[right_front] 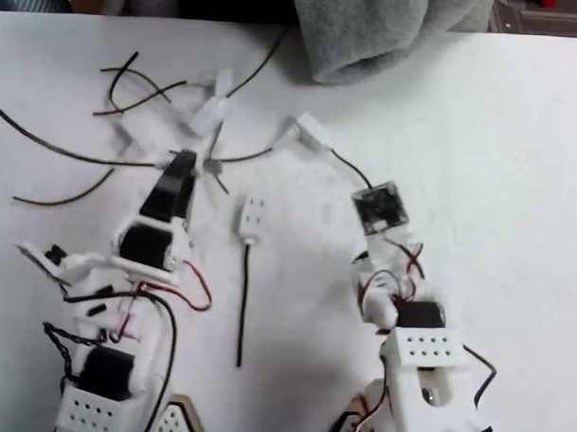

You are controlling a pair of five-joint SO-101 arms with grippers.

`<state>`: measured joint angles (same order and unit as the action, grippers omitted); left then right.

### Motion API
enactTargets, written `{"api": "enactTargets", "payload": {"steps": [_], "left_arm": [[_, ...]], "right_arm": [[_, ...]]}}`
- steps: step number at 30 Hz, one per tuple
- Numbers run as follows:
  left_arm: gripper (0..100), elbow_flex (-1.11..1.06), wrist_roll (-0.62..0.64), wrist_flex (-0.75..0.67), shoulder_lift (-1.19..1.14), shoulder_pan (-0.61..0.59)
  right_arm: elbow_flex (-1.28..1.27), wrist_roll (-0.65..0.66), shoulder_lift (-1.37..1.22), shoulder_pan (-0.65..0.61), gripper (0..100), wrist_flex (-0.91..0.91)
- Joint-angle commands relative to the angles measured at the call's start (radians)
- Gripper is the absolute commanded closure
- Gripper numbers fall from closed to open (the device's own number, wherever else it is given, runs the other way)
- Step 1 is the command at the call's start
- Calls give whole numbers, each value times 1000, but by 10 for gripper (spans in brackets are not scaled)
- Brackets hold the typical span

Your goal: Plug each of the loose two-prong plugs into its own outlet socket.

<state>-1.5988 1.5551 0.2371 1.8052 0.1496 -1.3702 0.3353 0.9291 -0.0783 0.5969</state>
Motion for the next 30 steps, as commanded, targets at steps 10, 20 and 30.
{"api": "enactTargets", "payload": {"steps": [10,20,30], "left_arm": [[974,8,14,0,13,7],[974,6,12,0,13,8],[974,6,11,0,13,5]], "right_arm": [[848,-5,-10,-447,979,625],[1467,-94,-593,-538,979,828],[2081,-153,-1096,-591,979,1098]]}}
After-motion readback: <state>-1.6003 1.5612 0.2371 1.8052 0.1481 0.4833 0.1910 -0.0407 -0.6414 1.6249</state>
